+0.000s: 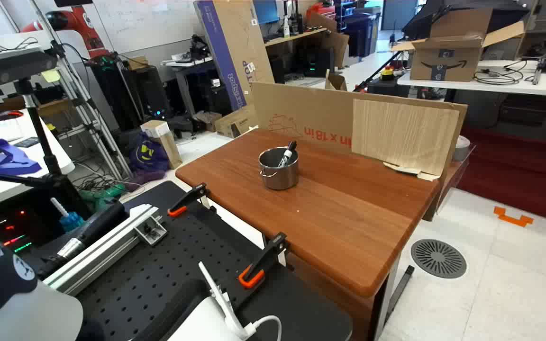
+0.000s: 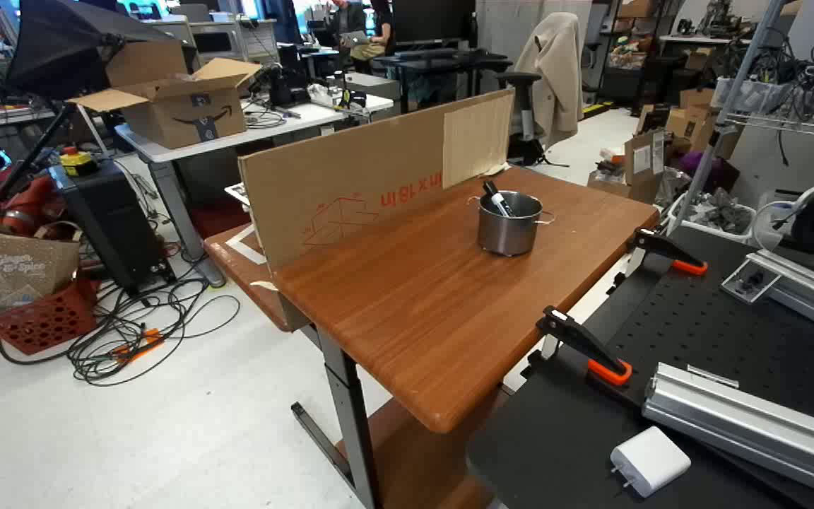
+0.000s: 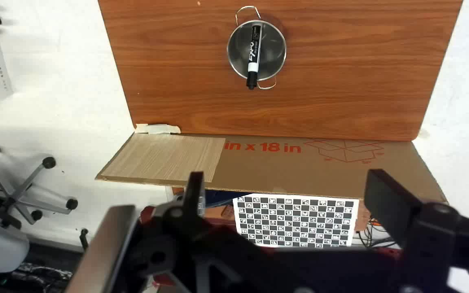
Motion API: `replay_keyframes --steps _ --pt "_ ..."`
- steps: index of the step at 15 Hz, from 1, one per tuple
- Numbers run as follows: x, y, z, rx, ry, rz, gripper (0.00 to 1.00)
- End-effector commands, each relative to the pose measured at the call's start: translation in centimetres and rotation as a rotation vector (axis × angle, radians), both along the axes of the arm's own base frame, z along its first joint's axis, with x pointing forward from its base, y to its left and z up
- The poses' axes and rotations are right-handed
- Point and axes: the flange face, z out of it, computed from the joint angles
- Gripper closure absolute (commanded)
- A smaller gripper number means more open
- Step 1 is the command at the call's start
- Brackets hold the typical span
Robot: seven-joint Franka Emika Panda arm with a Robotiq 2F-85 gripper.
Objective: Remove the marker from the silver pot and place it on the table
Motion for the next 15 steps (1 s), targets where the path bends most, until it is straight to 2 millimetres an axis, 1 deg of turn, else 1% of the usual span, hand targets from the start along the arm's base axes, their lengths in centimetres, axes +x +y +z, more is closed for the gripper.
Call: replay_keyframes --steps 1,11,13,15 --pt "0.0 0.0 0.2 0.001 -0.002 0.0 0.0" --pt "0.2 0.1 0.3 0.006 -0.01 0.0 0.0" --pt "1.0 -0.2 -0.3 0.008 -0.011 -0.022 0.0" --pt "2.2 -0.5 -1.5 0.01 -0.004 -0.039 0.0"
